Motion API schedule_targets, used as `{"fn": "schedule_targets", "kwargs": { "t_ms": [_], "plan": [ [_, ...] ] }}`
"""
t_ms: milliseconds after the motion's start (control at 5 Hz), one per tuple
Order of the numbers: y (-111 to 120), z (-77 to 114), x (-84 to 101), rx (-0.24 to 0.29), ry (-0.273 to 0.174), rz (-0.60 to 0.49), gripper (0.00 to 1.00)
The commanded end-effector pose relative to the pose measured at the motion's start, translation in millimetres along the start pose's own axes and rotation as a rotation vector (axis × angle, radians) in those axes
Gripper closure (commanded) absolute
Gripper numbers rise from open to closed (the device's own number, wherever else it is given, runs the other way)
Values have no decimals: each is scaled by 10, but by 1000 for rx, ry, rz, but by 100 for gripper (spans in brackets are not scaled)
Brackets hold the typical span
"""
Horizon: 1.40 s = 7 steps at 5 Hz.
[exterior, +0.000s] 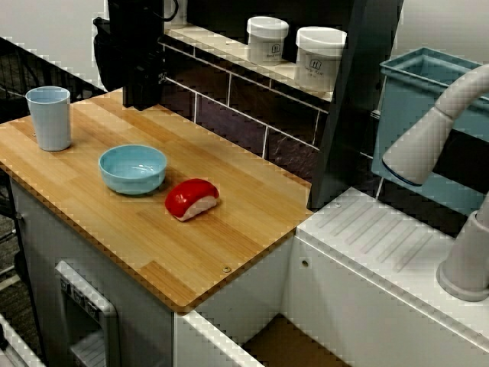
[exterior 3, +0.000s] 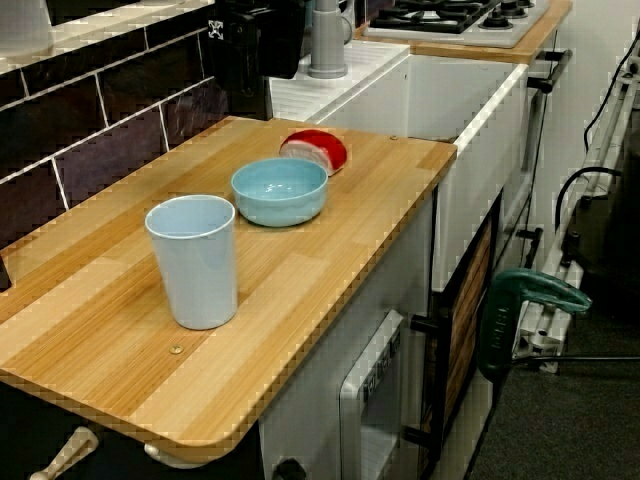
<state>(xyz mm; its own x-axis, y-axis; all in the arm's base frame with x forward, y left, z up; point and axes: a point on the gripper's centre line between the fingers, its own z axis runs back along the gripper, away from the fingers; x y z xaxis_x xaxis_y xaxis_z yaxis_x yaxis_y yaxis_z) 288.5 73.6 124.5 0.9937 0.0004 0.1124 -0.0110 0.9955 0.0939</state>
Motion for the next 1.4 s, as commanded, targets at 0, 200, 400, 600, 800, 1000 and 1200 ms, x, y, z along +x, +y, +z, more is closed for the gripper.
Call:
{"fn": "schedule_targets", "kwargs": {
  "t_ms": [0,200,400,600,800,1000,1200],
  "plan": [
    [0,0,0,0,0,0,0],
    [202,89,-155,-9,-4,-43,0],
    [378,93,-362,-21,-25,-48,0],
    [474,35,-567,-30,-41,-48,0],
    [476,-90,-689,-37,-67,-46,0],
    [377,-263,-698,-65,-66,-60,0],
    [197,-427,-646,-51,-71,-82,0]
  ]
}}
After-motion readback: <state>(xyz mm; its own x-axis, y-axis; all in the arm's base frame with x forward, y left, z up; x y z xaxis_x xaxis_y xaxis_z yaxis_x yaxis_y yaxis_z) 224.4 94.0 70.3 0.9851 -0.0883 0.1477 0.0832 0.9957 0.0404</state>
